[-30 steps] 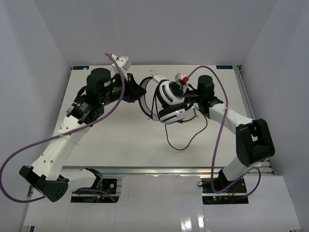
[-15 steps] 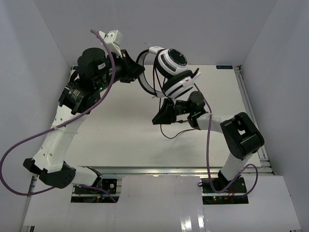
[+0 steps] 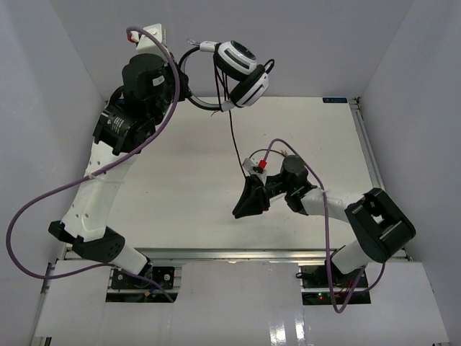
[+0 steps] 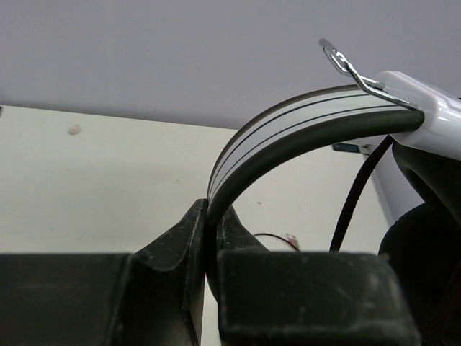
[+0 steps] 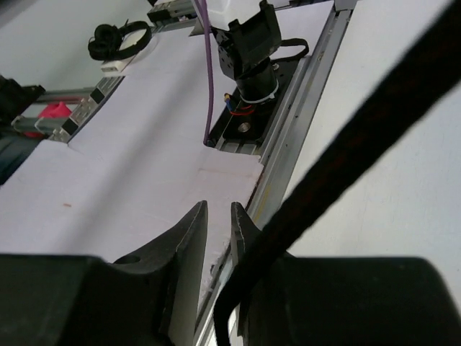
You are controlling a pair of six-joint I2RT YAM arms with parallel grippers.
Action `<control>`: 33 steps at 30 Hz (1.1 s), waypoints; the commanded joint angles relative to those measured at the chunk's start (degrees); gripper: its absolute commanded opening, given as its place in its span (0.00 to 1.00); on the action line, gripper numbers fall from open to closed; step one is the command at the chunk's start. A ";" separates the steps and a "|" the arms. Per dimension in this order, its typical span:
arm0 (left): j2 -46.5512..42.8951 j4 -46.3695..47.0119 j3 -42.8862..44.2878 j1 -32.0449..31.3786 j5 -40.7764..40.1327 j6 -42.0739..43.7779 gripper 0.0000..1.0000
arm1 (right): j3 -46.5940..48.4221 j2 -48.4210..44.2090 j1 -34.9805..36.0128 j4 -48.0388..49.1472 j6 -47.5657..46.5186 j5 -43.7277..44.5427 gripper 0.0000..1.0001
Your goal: Wrap the headphones
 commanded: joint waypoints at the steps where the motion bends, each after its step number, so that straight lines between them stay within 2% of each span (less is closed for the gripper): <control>1: -1.01 3.93 0.91 1.15 -10.41 1.74 0.00 | 3.86 -7.06 0.42 -32.13 -24.92 4.89 0.16; 3: -0.80 4.95 -1.46 1.44 -11.25 3.54 0.00 | 7.19 -9.50 0.64 -43.84 -35.73 10.67 0.08; 5: -0.99 5.89 -6.72 1.51 -11.92 5.50 0.00 | 10.55 -11.66 0.71 -57.64 -44.22 15.94 0.08; 10: -1.75 9.51 -19.62 2.55 -14.10 9.90 0.00 | 18.10 -19.81 1.17 -71.61 -55.84 30.75 0.08; 14: 0.37 10.44 -25.71 2.94 -12.17 11.30 0.00 | 26.99 -20.21 3.97 -79.64 -62.53 40.99 0.08; 17: 1.10 10.68 -30.33 2.94 -7.64 10.90 0.00 | 31.41 -19.25 4.84 -80.04 -67.22 51.40 0.08; 21: 1.31 10.56 -35.39 2.50 1.39 12.90 0.00 | 36.01 -16.18 5.17 -78.54 -72.27 60.48 0.08; 25: -1.07 10.25 -42.47 -0.23 11.63 16.54 0.00 | 37.47 -11.50 5.38 -71.67 -76.06 70.72 0.08; 29: -5.55 10.81 -48.00 -2.97 18.36 18.20 0.00 | 37.24 -7.60 5.10 -66.80 -77.86 75.27 0.08; 33: -11.06 12.07 -51.79 -3.85 22.40 18.43 0.00 | 36.90 -5.17 3.69 -64.06 -75.46 75.49 0.09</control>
